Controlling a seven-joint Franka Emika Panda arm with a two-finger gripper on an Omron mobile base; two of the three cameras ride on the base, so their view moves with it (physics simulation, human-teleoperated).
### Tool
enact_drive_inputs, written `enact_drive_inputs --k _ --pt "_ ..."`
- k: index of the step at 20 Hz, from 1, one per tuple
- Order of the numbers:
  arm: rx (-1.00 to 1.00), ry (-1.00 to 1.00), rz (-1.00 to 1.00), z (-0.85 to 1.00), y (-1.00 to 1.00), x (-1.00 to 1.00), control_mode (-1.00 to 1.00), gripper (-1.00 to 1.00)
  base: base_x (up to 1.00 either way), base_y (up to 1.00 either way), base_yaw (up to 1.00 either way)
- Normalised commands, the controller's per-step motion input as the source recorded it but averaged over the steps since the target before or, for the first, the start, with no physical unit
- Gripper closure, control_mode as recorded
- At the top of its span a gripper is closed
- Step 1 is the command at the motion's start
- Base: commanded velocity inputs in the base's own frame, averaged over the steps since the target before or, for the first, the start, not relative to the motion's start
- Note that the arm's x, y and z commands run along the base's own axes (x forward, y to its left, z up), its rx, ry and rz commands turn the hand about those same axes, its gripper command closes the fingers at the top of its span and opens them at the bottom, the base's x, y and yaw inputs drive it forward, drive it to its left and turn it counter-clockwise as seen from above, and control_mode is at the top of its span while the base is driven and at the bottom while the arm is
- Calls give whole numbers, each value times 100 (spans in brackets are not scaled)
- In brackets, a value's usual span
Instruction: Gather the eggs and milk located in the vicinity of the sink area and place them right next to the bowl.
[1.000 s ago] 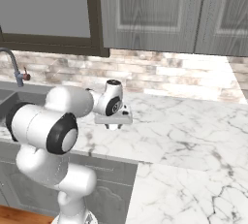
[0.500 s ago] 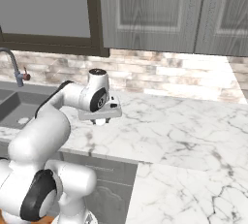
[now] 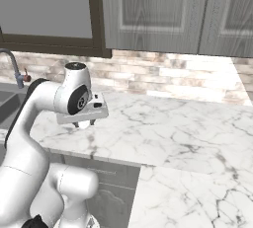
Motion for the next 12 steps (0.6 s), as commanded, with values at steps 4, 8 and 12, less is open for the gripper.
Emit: enact_drive_inputs --k 4,8,12 --pt "0 10 -3 39 3 -46 -100 100 0 0 0" --pt "0 4 -21 2 0 -15 -100 100 0 0 0" --pt "0 0 -30 0 0 -2 -100 100 0 0 0"
